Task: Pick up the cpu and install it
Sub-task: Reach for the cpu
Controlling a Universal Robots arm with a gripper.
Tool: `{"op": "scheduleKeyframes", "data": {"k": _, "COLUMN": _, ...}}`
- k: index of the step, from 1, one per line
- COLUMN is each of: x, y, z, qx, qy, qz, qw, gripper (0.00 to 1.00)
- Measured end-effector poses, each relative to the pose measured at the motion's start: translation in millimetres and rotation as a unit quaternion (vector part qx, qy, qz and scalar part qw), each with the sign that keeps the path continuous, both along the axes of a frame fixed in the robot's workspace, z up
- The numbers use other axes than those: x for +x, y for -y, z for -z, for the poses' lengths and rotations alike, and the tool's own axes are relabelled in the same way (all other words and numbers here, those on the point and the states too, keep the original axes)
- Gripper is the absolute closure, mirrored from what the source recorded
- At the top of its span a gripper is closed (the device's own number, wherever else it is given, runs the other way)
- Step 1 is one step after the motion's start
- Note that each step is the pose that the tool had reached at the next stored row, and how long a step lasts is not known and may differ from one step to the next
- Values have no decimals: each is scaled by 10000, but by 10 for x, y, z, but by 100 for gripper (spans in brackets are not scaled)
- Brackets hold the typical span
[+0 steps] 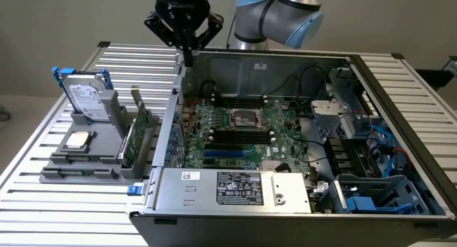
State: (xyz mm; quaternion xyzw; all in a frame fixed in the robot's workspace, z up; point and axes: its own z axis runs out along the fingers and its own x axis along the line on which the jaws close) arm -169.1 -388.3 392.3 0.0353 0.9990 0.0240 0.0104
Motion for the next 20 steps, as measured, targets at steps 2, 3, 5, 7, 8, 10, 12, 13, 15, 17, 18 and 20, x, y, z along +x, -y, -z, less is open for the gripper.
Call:
{"op": "scheduleKeyframes", "data": {"k": 2, "x": -92, "y": -19, "z": 0, "qx": 0, "qy": 0, "qz": 1, "qw": 10000, "gripper": 89}}
{"op": "scheduleKeyframes", "data": {"k": 3, "x": -136, "y": -28, "z": 0, "qx": 0, "qy": 0, "qz": 0, "qw": 10000, "gripper": 89}}
{"op": "scheduleKeyframes", "data": {"k": 5, "x": -227, "y": -47, "z": 1, "qx": 0, "qy": 0, "qz": 1, "qw": 10000, "gripper": 89}}
{"op": "scheduleKeyframes", "data": {"k": 7, "x": -320, "y": -67, "z": 1, "qx": 0, "qy": 0, "qz": 0, "qw": 10000, "gripper": 89}}
{"op": "scheduleKeyframes", "data": {"k": 8, "x": -367, "y": -78, "z": 1, "qx": 0, "qy": 0, "qz": 1, "qw": 10000, "gripper": 89}}
{"op": "scheduleKeyframes", "data": {"k": 10, "x": -456, "y": -102, "z": 2, "qx": 0, "qy": 0, "qz": 0, "qw": 10000, "gripper": 89}}
{"op": "scheduleKeyframes", "data": {"k": 12, "x": -547, "y": -129, "z": 4, "qx": 0, "qy": 0, "qz": 1, "qw": 10000, "gripper": 89}}
{"op": "scheduleKeyframes", "data": {"k": 13, "x": -591, "y": -142, "z": 5, "qx": 0, "qy": 0, "qz": 0, "qw": 10000, "gripper": 89}}
{"op": "scheduleKeyframes", "data": {"k": 15, "x": -684, "y": -163, "z": 13, "qx": 0, "qy": 0, "qz": 1, "qw": 10000, "gripper": 89}}
{"op": "scheduleKeyframes", "data": {"k": 17, "x": -775, "y": -179, "z": 22, "qx": 0, "qy": 0, "qz": 0, "qw": 10000, "gripper": 89}}
{"op": "scheduleKeyframes", "data": {"k": 18, "x": -820, "y": -186, "z": 26, "qx": 0, "qy": 0, "qz": 0, "qw": 10000, "gripper": 89}}
{"op": "scheduleKeyframes", "data": {"k": 20, "x": -910, "y": -200, "z": 35, "qx": 0, "qy": 0, "qz": 0, "qw": 10000, "gripper": 89}}
